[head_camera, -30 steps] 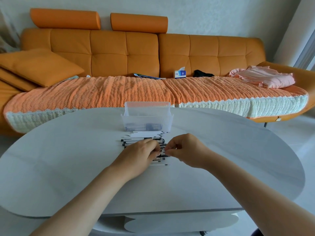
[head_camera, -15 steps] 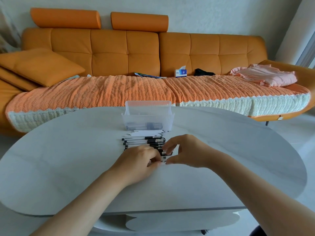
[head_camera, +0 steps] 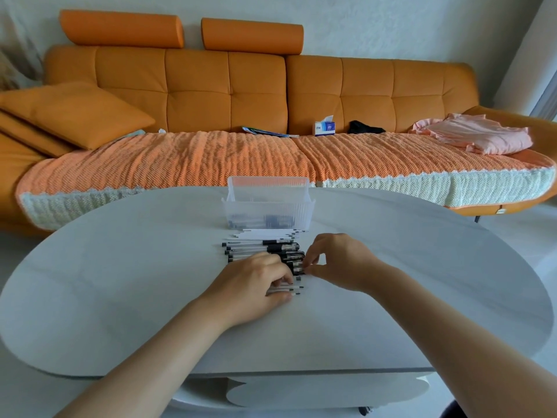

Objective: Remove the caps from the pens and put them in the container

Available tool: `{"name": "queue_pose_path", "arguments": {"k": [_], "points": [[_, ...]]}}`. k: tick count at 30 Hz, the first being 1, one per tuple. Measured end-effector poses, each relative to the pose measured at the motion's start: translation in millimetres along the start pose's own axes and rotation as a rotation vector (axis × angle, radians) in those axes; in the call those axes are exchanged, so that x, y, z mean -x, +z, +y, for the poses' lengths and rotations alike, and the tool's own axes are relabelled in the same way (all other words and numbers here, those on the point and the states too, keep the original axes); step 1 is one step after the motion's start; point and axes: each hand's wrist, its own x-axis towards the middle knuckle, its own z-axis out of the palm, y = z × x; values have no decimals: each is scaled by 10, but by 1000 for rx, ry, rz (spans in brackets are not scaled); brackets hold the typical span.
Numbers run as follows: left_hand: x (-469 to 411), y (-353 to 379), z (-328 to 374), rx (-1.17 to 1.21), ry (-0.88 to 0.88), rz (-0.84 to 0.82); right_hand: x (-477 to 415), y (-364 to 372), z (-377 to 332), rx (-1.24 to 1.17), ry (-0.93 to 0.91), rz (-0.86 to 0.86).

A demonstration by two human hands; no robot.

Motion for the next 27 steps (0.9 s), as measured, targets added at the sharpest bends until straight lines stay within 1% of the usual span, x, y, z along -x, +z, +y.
{"name": "queue_pose_path", "arguments": {"k": [4, 7, 11, 16, 18, 20, 24, 27], "points": [[-14, -39, -44, 17, -67, 2, -25, -5, -38, 85, 5, -40], [-36, -85, -95, 21, -100, 40, -39, 1, -37, 89, 14, -57], [-81, -110, -174, -21, -80, 145, -43, -74, -9, 51, 18, -6], [-135, -145, -182, -199, -14, 216, -24, -164, -22, -54, -1, 89], [-157, -149, -171, -210, -15, 251, -22, -162, -41, -115, -20, 131], [-171, -149, -165, -203, -20, 271, -30, -146, -61, -127, -31, 146], [-168, -170, -130, -99, -81, 247, -38, -97, -89, -96, -55, 115], [-160, -160, -106, -76, -62, 235, -21, -66, -154, -102, -88, 20]]}}
